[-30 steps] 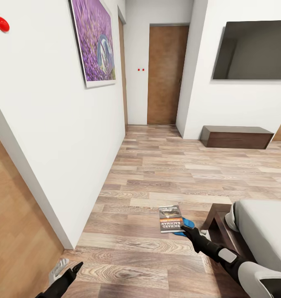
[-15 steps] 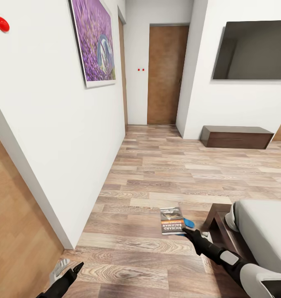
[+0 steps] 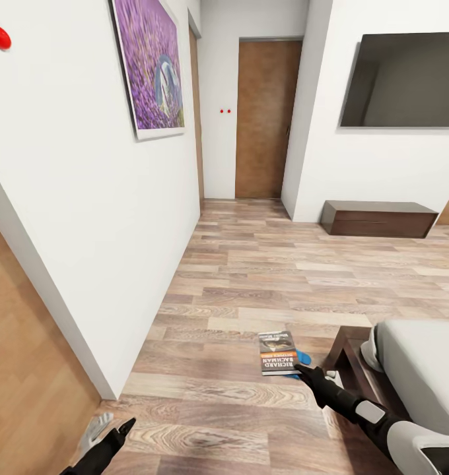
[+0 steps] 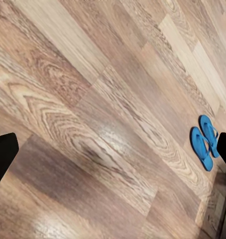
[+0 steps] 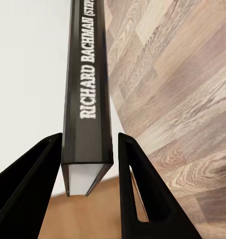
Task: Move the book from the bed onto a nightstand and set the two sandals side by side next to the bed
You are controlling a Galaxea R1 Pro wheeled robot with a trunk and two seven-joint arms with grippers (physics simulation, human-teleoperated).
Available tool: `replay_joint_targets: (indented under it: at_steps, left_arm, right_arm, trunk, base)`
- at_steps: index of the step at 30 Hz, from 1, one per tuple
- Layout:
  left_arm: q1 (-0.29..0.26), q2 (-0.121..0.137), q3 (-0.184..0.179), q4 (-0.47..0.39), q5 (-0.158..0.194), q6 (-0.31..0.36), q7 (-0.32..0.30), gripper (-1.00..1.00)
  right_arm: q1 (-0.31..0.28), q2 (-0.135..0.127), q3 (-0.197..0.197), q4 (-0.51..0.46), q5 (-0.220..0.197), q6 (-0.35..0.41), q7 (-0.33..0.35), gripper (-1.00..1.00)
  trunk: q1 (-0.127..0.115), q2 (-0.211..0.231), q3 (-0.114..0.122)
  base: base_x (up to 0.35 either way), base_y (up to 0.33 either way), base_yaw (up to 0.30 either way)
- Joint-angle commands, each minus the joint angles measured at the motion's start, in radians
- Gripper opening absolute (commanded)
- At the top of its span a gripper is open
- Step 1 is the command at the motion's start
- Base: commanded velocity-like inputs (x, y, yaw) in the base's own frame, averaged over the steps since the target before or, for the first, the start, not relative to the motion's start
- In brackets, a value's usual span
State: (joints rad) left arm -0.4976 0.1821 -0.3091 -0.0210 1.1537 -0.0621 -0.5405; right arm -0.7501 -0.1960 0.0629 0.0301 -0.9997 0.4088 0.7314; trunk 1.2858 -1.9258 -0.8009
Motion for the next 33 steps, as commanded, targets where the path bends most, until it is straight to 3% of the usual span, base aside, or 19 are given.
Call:
replay_joint_targets:
  at_steps: [1,20,33]
  left_arm:
    - [0.000,0.000,-0.008,0.001,0.004,-0.005,-0.002,1.00]
    - [0.000,-0.006,-0.008,0.001,0.004,-0.005,-0.002,1.00]
    - [0.000,-0.007,-0.008,0.001,0.004,-0.005,-0.002,1.00]
  right_arm:
    - [-0.002,0.000,0.006,0.003,-0.011,0.007,0.005,-1.00]
    - [-0.002,-0.006,0.004,0.004,-0.014,0.005,0.005,-1.00]
    - [-0.002,-0.011,0.006,0.002,-0.013,0.007,0.005,-1.00]
  trunk:
    - [0.000,0.000,-0.001]
    - [0.000,0.000,-0.001]
    - [0.000,0.000,-0.001]
  base:
    - [0.093,0.000,0.000]
    - [0.099,0.000,-0.003]
    - [0.101,0.003,-0.084]
